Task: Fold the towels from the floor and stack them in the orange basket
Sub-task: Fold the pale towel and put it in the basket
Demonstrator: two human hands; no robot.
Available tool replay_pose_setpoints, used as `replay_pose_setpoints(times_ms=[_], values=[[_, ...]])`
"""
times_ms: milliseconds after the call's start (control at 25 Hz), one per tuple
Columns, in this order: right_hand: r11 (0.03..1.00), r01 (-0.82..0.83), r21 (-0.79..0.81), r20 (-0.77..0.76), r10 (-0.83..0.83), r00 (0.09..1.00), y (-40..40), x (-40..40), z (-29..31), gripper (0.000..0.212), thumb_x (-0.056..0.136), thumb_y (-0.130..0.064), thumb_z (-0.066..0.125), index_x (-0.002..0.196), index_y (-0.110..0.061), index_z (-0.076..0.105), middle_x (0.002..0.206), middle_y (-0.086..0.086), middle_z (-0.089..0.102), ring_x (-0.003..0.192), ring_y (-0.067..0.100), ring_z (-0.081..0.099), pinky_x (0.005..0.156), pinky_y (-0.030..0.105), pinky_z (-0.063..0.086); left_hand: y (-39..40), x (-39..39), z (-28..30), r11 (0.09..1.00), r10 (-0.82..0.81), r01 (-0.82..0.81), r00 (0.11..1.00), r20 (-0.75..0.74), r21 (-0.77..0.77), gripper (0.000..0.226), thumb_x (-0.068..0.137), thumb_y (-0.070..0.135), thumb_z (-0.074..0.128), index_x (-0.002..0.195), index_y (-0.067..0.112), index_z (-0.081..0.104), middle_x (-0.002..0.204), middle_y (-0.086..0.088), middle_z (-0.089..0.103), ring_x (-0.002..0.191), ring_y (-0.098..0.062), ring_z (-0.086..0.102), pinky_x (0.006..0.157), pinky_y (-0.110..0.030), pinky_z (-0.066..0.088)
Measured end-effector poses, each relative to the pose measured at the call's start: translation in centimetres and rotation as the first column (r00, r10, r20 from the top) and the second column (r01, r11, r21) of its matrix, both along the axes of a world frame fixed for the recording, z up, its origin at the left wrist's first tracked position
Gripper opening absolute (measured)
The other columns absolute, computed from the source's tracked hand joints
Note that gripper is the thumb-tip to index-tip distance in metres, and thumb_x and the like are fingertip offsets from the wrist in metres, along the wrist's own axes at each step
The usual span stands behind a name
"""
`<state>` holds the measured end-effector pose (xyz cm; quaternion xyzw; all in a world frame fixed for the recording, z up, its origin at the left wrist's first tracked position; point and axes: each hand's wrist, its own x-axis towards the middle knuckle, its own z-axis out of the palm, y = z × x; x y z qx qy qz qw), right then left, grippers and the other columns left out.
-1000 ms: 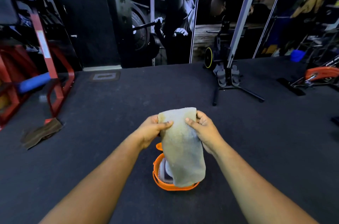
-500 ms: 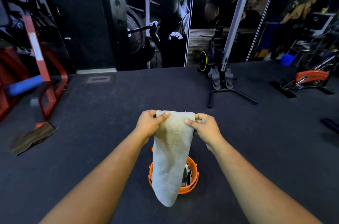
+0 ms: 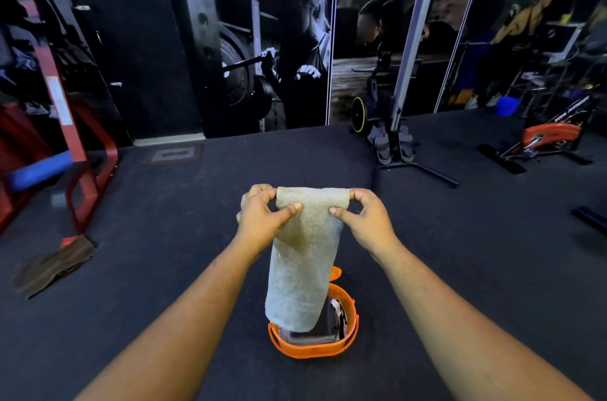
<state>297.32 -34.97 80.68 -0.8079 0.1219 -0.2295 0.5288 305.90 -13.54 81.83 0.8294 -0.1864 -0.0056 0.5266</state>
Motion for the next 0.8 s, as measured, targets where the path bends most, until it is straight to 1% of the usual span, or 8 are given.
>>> replay_pose_setpoints(times_ms=[120,240,320,400,480,600,720,800], values=[[0.990,-0.083,0.114,0.038,0.079,0.996,0.2,-0.1,1.1,0.015,0.090,-0.015,0.078,0.094,-0.012,0.064,0.102,0.007,0.071,0.097,0.012,0.068,0.079,0.037,0.056,-0.3,-0.2,0.9,0.982,-0.063,0.063,0.998,0.007,-0.180,0.033,0.079,0.048,0.083,0.105,0.030,0.074,0.119,0.015,0.064,0.117,-0.013,0.061,0.097,-0.050,0.057],[0.976,-0.102,0.191,0.111,0.081,0.990,0.1,0.1,2.6,0.027,0.089,-0.016,0.080,0.091,-0.008,0.054,0.089,0.011,0.067,0.081,0.017,0.062,0.073,0.040,0.054,-0.4,-1.0,2.2,0.923,-0.120,0.099,0.992,-0.033,-0.372,0.024,0.085,0.026,0.084,0.105,0.019,0.073,0.107,-0.002,0.076,0.103,-0.020,0.073,0.089,-0.051,0.061],[0.959,-0.118,0.259,0.179,0.072,0.981,0.2,0.4,3.7,0.033,0.085,-0.018,0.083,0.089,-0.015,0.050,0.076,0.002,0.054,0.072,0.016,0.052,0.066,0.034,0.048,-0.4,-1.3,2.7,0.880,-0.106,0.071,0.993,-0.049,-0.469,0.037,0.079,0.030,0.088,0.106,0.013,0.069,0.106,-0.004,0.075,0.099,-0.022,0.073,0.088,-0.046,0.062],[0.909,-0.176,0.378,0.245,0.085,0.966,0.3,0.9,4.6,0.037,0.086,-0.013,0.081,0.089,-0.019,0.045,0.073,-0.006,0.047,0.068,0.013,0.047,0.061,0.028,0.045,-0.3,-1.4,2.1,0.840,-0.122,0.051,0.988,-0.095,-0.540,0.064,0.068,0.036,0.094,0.115,0.014,0.059,0.113,-0.002,0.071,0.103,-0.018,0.071,0.087,-0.039,0.061],[0.826,-0.260,0.500,0.303,0.114,0.946,0.5,1.3,5.8,0.035,0.089,-0.006,0.077,0.090,-0.019,0.044,0.073,-0.004,0.048,0.067,0.011,0.049,0.059,0.026,0.046,-0.3,-1.6,0.9,0.856,-0.250,0.124,0.949,-0.191,-0.502,0.081,0.062,0.036,0.094,0.129,0.024,0.051,0.126,0.005,0.068,0.113,-0.012,0.068,0.088,-0.033,0.060],[0.699,-0.331,0.634,0.366,0.107,0.925,0.9,1.2,8.0,0.031,0.092,-0.003,0.071,0.091,-0.019,0.044,0.075,0.000,0.054,0.070,0.014,0.057,0.065,0.030,0.052,-0.5,-2.6,-1.9,0.886,-0.415,0.290,0.843,-0.341,-0.362,0.083,0.062,0.036,0.094,0.135,0.028,0.055,0.129,0.008,0.070,0.120,-0.012,0.067,0.091,-0.030,0.058],[0.664,-0.306,0.683,0.391,0.021,0.920,0.2,1.2,9.8,0.027,0.093,-0.006,0.071,0.094,-0.017,0.046,0.083,0.006,0.062,0.076,0.018,0.064,0.066,0.032,0.057,-1.4,-4.0,-3.4,0.889,-0.396,0.230,0.821,-0.411,-0.397,0.067,0.067,0.042,0.090,0.124,0.015,0.069,0.121,-0.002,0.075,0.117,-0.022,0.070,0.099,-0.042,0.056],[0.695,-0.179,0.697,0.321,-0.079,0.944,-0.7,1.2,9.4,0.022,0.097,-0.020,0.070,0.106,-0.011,0.053,0.093,0.009,0.069,0.085,0.021,0.069,0.071,0.034,0.060,-2.4,-4.9,-3.2,0.882,-0.369,0.179,0.839,-0.400,-0.437,0.047,0.081,0.034,0.086,0.120,0.013,0.071,0.117,-0.003,0.077,0.113,-0.021,0.072,0.096,-0.040,0.057]])
